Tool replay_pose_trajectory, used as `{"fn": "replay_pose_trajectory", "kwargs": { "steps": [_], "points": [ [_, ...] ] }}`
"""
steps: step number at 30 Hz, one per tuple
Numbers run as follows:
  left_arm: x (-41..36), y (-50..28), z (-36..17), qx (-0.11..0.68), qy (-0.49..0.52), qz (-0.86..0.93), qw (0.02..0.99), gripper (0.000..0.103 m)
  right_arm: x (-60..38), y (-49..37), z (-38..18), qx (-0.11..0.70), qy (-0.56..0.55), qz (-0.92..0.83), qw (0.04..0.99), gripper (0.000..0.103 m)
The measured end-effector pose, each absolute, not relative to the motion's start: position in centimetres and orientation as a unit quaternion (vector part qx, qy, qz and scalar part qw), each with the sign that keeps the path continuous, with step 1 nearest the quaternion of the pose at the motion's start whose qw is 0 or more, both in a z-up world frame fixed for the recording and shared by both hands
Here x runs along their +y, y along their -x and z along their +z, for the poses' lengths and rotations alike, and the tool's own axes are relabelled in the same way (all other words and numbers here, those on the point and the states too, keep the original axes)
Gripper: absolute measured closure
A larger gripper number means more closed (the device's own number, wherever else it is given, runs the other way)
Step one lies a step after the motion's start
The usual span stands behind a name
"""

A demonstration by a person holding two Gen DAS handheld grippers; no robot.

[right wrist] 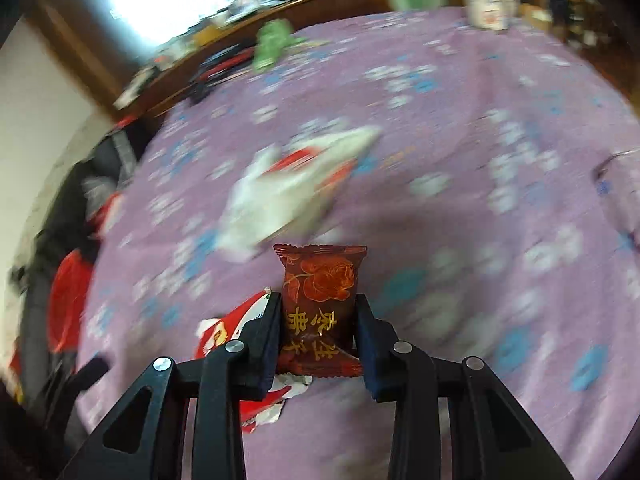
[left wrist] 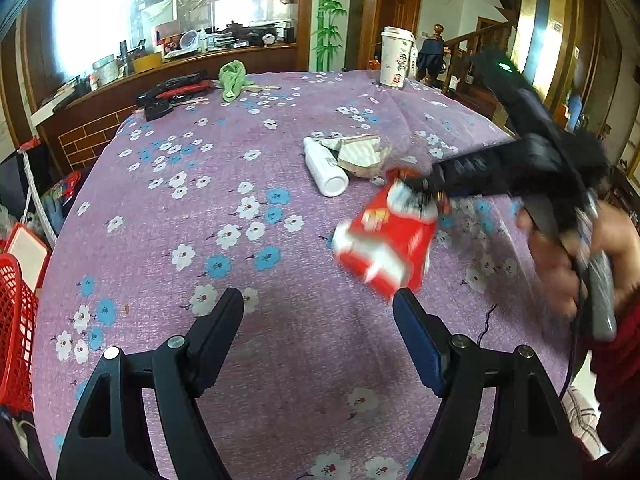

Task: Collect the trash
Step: 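Grasp the red-and-white packet with the left gripper, then lift the red-and-white packet and brown snack packet off the table with both grippers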

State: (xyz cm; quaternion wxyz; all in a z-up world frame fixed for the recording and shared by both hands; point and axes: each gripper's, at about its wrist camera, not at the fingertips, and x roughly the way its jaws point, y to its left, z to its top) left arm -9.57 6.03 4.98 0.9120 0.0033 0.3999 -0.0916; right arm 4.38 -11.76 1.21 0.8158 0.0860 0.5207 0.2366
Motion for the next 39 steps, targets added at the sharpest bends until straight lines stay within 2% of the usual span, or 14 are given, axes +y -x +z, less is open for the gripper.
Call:
{"fn": "replay_pose_trajectory", "kwargs": {
  "steps": [5, 8, 14, 20, 22, 23, 25, 26, 35, 39],
  "points": [
    [6.2, 9.7, 5.2, 0.4, 0.001, -0.105, 0.911, 0.021, -11.0, -1.3, 2.5, 0.498, -0.089, 0.273, 0.818, 0.067],
    [5.0, 9.5, 5.0, 0.402, -0.032, -0.126, 0.906, 0.011, -12.1, -0.3, 4.0, 0.468, -0.086, 0.256, 0.841, 0.067],
    [1.7, 7.6, 3.0, 0.419, -0.114, -0.13, 0.891, 0.011, -14.9, 1.0, 6.1, 0.439, -0.114, 0.247, 0.856, 0.067],
    [1.0, 5.8, 1.6, 0.437, -0.111, -0.128, 0.883, 0.011, -16.5, 1.8, 6.3, 0.434, -0.131, 0.244, 0.857, 0.067],
    [1.2, 5.5, 1.7, 0.437, -0.101, -0.126, 0.885, 0.021, -16.8, 2.0, 6.2, 0.434, -0.135, 0.244, 0.857, 0.067],
    [1.3, 5.2, 1.5, 0.444, -0.097, -0.122, 0.882, 0.035, -16.9, 1.9, 6.1, 0.434, -0.136, 0.243, 0.857, 0.067],
    [1.5, 4.8, 1.3, 0.448, -0.082, -0.117, 0.882, 0.039, -17.0, 2.1, 5.9, 0.435, -0.139, 0.245, 0.855, 0.067],
    [1.7, 4.8, 1.4, 0.446, -0.077, -0.112, 0.885, 0.044, -16.9, 2.2, 5.7, 0.435, -0.14, 0.245, 0.855, 0.067],
    [4.6, 6.1, 2.6, 0.405, -0.007, -0.078, 0.911, 0.064, -14.7, 3.3, 4.1, 0.426, -0.107, 0.239, 0.866, 0.067],
    [5.1, 6.7, 3.0, 0.391, 0.005, -0.063, 0.918, 0.065, -13.2, 3.8, 3.5, 0.411, -0.083, 0.229, 0.878, 0.067]
  ]
}}
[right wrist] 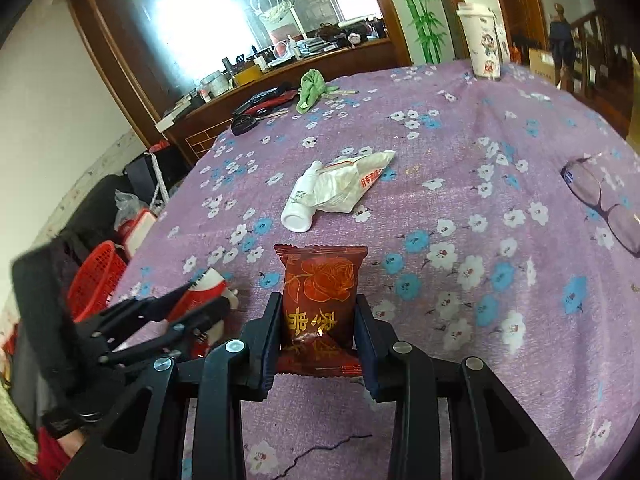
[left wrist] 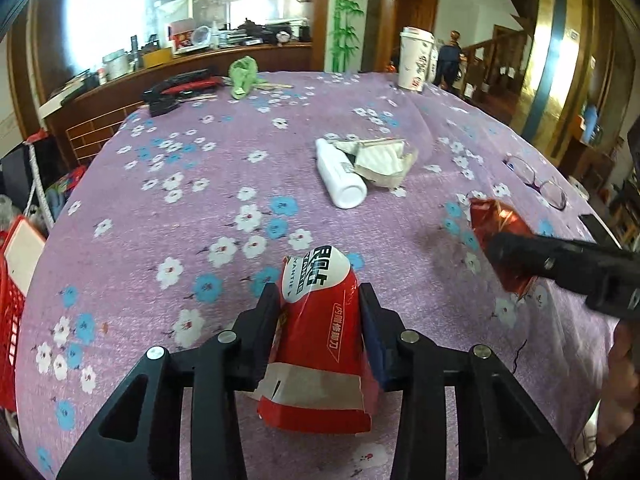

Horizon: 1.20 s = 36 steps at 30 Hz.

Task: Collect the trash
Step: 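Lift the red-and-white packet and brown snack packet off the table with both grippers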

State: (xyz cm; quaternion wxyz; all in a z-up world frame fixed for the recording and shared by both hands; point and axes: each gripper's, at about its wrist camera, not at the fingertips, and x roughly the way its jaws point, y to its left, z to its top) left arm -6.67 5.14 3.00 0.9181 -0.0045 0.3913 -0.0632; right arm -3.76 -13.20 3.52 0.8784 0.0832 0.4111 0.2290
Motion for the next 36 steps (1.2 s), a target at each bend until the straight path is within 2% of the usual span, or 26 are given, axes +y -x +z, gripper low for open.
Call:
{"fn": "replay_pose_trajectory", "kwargs": {
  "steps": [10, 19, 24, 36],
  "points": [
    [5.1, 6.8, 2.9, 0.393, 0.002, -0.068, 0.917, 0.064, -12.2, 3.5, 2.1, 0.413, -0.069, 0.219, 0.881, 0.067],
    [5.5, 6.3, 2.4, 0.409, 0.013, -0.065, 0.91, 0.058, -12.3, 3.8, 1.9, 0.413, -0.068, 0.218, 0.882, 0.067],
    [5.8, 6.5, 2.5, 0.403, 0.02, -0.056, 0.913, 0.068, -12.7, 4.2, 2.4, 0.408, -0.071, 0.217, 0.884, 0.067],
    [6.6, 6.9, 3.0, 0.386, 0.044, -0.054, 0.92, 0.07, -12.9, 5.3, 3.7, 0.399, -0.068, 0.219, 0.888, 0.067]
  ]
}}
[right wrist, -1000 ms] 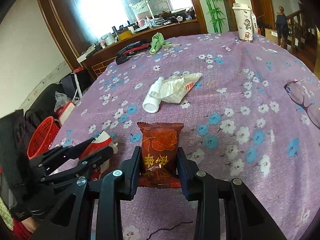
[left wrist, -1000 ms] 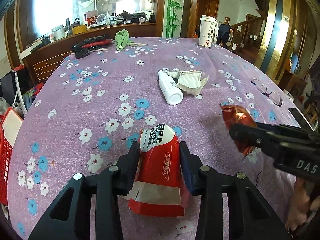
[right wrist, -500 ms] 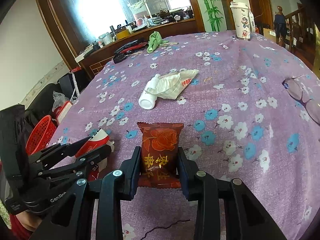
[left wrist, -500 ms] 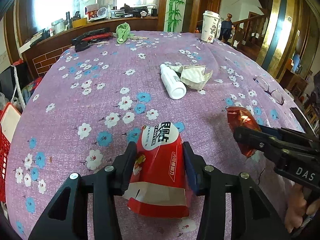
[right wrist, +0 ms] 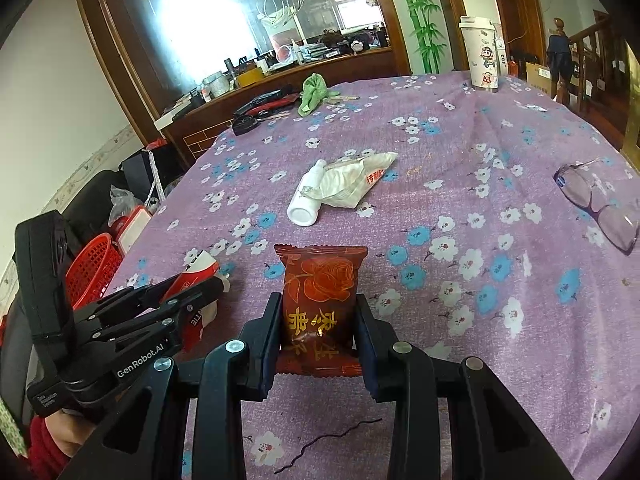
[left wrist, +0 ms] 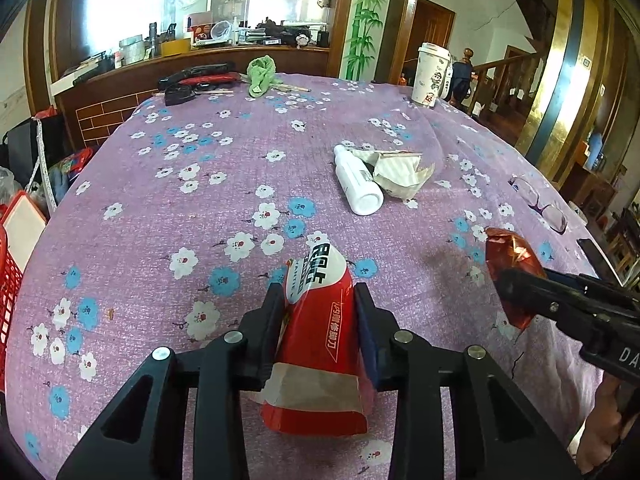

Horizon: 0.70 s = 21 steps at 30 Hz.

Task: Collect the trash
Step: 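Lift the red-and-white packet and brown snack packet off the table with both grippers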

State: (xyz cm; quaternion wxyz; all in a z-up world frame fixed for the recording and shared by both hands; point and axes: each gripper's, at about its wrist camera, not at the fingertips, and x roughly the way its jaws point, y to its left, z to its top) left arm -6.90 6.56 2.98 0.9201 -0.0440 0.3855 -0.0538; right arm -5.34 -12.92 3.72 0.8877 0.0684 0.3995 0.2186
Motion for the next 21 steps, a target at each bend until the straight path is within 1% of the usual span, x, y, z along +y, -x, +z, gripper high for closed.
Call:
{"fn": "replay_pose_trajectory", "kwargs": {
  "steps": [16, 21],
  "points": [
    [6.6, 6.9, 3.0, 0.39, 0.035, -0.05, 0.919, 0.07, -12.4, 4.7, 4.2, 0.401, -0.072, 0.233, 0.883, 0.067],
    [6.7, 6.4, 2.7, 0.401, 0.038, -0.049, 0.914, 0.066, -12.9, 4.2, 4.2, 0.4, -0.082, 0.233, 0.883, 0.067]
  ]
}}
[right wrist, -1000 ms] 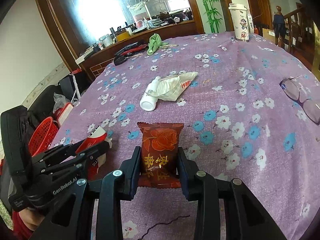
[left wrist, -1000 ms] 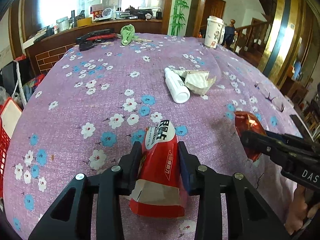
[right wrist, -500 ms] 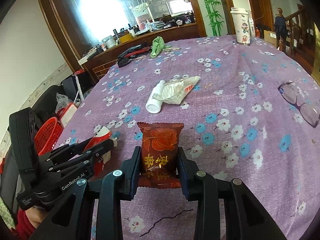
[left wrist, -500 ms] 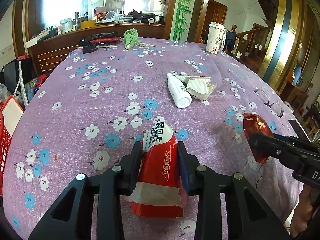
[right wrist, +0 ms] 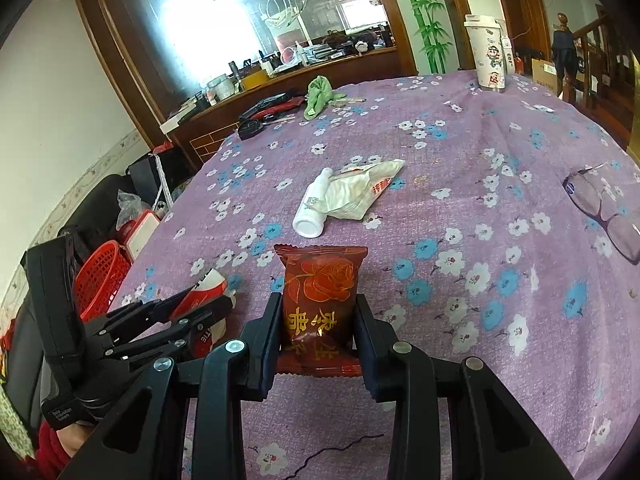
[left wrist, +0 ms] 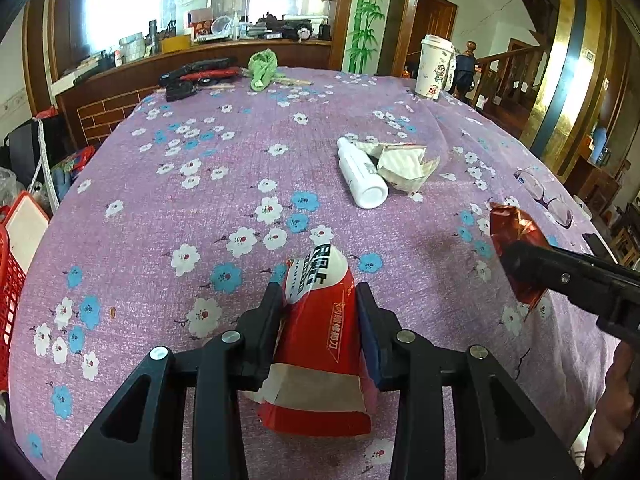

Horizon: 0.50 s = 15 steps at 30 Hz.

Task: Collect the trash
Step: 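Lift the red-and-white packet and brown snack packet off the table with both grippers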

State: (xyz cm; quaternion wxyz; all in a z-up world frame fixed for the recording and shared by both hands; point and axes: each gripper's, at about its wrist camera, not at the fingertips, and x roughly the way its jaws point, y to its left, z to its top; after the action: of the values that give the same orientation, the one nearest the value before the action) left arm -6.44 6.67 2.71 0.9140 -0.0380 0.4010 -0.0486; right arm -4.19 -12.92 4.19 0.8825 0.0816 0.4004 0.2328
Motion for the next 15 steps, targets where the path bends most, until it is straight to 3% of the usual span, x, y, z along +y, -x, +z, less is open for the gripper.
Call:
{"fn": "replay_pose_trajectory", "kwargs": {
  "steps": [7, 15],
  "points": [
    [6.92, 6.0, 2.36, 0.413, 0.048, -0.048, 0.908, 0.062, -12.53, 3.84, 3.72, 0.405, -0.081, 0.238, 0.879, 0.067],
    [7.1, 6.5, 2.73, 0.399, 0.053, -0.048, 0.914, 0.071, -12.07, 4.06, 3.73, 0.406, -0.077, 0.241, 0.878, 0.067]
  ]
}}
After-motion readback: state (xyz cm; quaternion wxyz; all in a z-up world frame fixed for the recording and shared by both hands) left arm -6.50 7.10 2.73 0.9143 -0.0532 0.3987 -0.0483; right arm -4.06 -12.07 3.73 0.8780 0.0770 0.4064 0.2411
